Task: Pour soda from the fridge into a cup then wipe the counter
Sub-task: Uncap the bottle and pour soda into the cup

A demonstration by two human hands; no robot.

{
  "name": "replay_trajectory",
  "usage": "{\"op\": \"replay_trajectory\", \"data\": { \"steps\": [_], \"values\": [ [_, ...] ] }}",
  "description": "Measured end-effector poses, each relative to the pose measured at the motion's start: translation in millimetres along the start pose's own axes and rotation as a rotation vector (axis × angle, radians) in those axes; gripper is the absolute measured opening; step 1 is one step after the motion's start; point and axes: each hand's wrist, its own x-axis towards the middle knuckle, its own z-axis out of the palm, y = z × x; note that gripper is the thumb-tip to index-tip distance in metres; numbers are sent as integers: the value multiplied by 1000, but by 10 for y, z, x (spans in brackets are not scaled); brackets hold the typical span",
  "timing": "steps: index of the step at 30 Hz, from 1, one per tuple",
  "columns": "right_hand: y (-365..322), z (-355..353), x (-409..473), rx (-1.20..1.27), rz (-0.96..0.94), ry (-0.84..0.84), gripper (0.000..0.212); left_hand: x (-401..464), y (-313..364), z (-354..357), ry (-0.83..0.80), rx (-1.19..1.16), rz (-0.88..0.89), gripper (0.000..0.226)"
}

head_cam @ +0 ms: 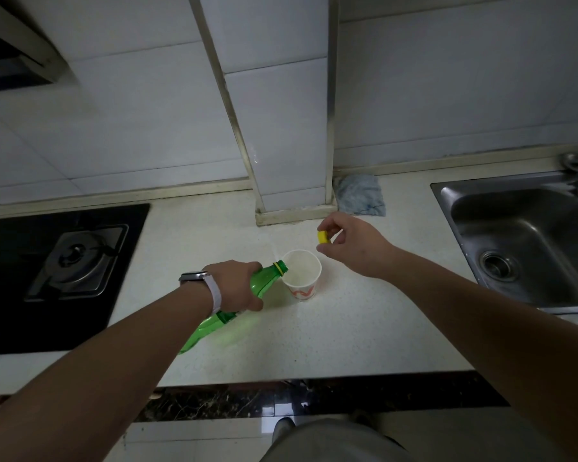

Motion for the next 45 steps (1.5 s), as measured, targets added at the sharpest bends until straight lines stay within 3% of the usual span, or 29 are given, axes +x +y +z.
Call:
{"op": "replay_trajectory", "data": {
  "steps": [45],
  "values": [
    [55, 15, -27, 11, 32, -10, 28, -20, 31, -90, 39, 74, -11, 83]
  ]
}}
